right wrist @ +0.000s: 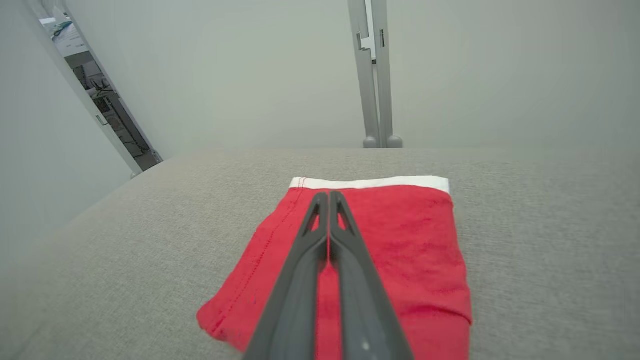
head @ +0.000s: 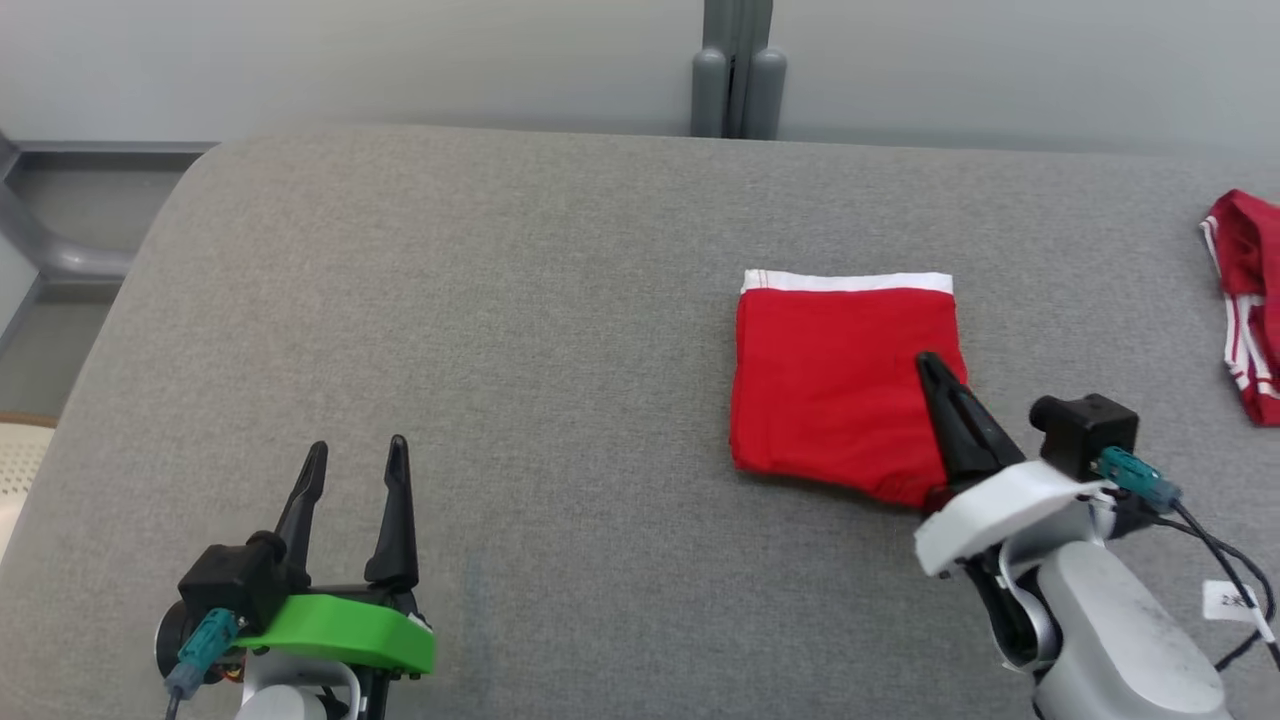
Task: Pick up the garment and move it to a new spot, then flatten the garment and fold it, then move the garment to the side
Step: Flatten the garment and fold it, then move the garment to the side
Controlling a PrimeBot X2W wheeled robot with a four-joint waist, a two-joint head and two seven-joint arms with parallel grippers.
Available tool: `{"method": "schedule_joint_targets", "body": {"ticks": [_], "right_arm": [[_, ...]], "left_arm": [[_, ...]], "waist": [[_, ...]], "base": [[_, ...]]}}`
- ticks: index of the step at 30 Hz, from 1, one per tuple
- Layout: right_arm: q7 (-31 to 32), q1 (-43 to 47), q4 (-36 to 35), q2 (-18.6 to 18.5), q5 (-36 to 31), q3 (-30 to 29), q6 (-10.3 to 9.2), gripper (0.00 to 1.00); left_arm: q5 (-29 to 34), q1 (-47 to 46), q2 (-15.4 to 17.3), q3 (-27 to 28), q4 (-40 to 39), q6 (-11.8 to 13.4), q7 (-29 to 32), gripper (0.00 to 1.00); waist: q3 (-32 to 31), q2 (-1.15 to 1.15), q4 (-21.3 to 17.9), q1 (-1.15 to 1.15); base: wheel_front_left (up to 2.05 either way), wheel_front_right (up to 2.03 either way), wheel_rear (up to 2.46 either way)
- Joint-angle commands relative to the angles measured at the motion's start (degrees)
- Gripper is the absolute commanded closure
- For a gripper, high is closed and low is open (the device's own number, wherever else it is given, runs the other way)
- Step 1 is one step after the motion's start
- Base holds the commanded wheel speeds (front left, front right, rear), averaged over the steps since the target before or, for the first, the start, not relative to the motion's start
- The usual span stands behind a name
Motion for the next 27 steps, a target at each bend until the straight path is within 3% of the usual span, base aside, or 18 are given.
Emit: {"method": "schedule_joint_targets", "body": {"ticks": [1,10,14,15,16,27], "right_arm": [[-0.1,2.1,-1.7,-0.6,-0.9,-1.5,-0.02,1.00],[-0.1,12.8,-10.4,-1.0,-5.0,-11.5,-0.02,0.98],[-0.1,15.6,-13.2,-0.3,-6.3,-12.2,-0.02,0.55],[-0.1,16.3,-13.9,0.0,-6.7,-12.5,-0.02,0.10],[-0.1,17.1,-14.6,0.5,-7.1,-12.8,-0.02,0.00],[-0.1,22.5,-18.8,2.6,-10.2,-14.6,-0.02,0.00]], "left_arm": [[0.3,0.9,0.1,0.5,0.0,0.0,-0.2,0.00],[1.9,2.6,0.1,2.5,0.1,-0.1,-0.2,0.00],[2.3,3.2,0.1,3.4,-0.2,-0.2,-0.2,0.00],[2.3,3.3,0.1,3.5,-0.1,-0.2,-0.2,0.00],[2.4,3.4,0.1,3.7,0.0,-0.2,-0.2,0.00],[4.3,5.1,0.7,3.5,0.0,-0.3,-0.2,0.00]], "waist": [[-2.2,0.00,-2.6,0.00],[-4.9,0.00,-6.7,0.00],[-5.2,0.00,-7.9,0.00],[-5.3,0.00,-8.1,0.00],[-5.4,0.00,-8.2,0.00],[-6.6,0.00,-8.4,0.00]], "base": [[0.00,0.00,0.00],[0.00,0.00,0.00],[0.00,0.00,0.00],[0.00,0.00,0.00],[0.00,0.00,0.00],[0.00,0.00,0.00]]}}
